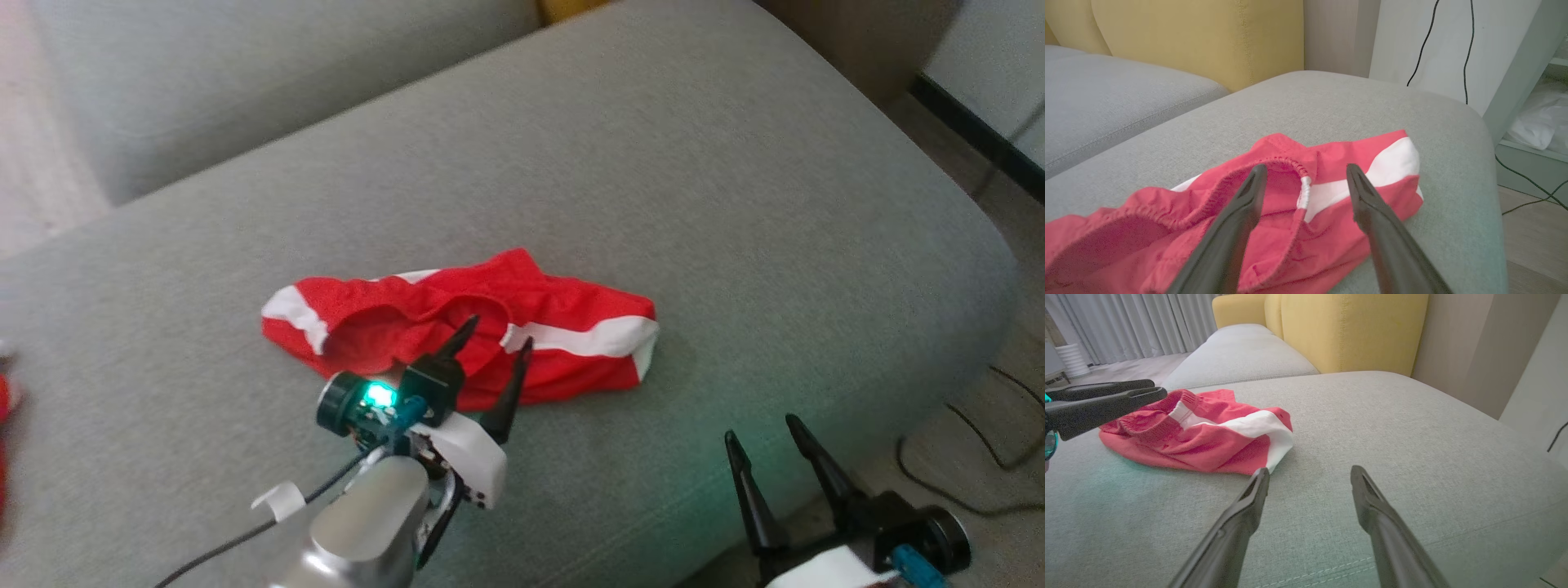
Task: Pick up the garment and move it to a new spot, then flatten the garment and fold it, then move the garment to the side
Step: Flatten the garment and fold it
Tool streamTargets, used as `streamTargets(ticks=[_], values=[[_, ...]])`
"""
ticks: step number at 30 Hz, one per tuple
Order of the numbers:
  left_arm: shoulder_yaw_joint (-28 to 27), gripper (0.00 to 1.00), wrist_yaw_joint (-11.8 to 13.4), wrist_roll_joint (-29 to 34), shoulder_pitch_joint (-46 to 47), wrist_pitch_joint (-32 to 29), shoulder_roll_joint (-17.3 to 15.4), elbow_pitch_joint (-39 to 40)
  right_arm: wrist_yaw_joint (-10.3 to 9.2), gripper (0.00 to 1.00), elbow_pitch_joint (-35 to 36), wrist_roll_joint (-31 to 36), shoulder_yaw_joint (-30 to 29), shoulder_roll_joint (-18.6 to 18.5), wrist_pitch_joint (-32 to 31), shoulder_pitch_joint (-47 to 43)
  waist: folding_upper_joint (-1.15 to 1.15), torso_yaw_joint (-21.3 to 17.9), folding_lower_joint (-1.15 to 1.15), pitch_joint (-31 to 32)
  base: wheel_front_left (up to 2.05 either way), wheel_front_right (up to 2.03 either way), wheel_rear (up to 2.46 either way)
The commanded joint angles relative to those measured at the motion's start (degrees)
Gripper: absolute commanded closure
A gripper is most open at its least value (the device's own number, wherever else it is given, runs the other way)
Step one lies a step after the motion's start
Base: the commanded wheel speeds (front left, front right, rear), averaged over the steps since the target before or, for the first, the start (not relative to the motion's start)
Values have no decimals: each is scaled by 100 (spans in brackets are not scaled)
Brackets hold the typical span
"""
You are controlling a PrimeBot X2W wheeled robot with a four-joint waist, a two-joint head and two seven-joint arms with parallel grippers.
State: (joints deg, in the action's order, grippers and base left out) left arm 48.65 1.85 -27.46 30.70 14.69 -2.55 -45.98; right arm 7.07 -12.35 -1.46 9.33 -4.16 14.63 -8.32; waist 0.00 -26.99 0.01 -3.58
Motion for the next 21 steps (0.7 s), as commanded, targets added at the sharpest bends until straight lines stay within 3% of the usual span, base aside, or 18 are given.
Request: streamTargets(ticks=[1,9,10,11,12,15,21], values=[[-91,0,51,-80,302,30,-32,-37,42,0,194,-20,152,-17,37,236,0,-209,-1,-197,0,0,0],[30,2,11,-255,545,30,-32,-553,42,0,190,-34,194,24,37,322,0,-344,-1,-327,0,0,0],[48,31,4,-257,574,30,-32,-573,42,0,185,-38,199,30,37,338,0,-350,-1,-348,0,0,0],[56,49,-4,-257,609,30,-32,-568,42,0,180,-42,204,38,37,356,0,-355,-1,-371,0,0,0],[55,56,-4,-253,637,30,-32,-558,42,0,175,-47,210,45,37,373,0,-357,-1,-393,0,0,0],[61,100,-79,-256,691,30,-32,-520,42,0,153,-56,231,66,37,416,0,-354,-1,-435,0,0,0],[-19,100,-295,-425,830,30,-32,-43,42,0,111,-56,155,92,37,424,0,-205,-1,-348,0,0,0]])
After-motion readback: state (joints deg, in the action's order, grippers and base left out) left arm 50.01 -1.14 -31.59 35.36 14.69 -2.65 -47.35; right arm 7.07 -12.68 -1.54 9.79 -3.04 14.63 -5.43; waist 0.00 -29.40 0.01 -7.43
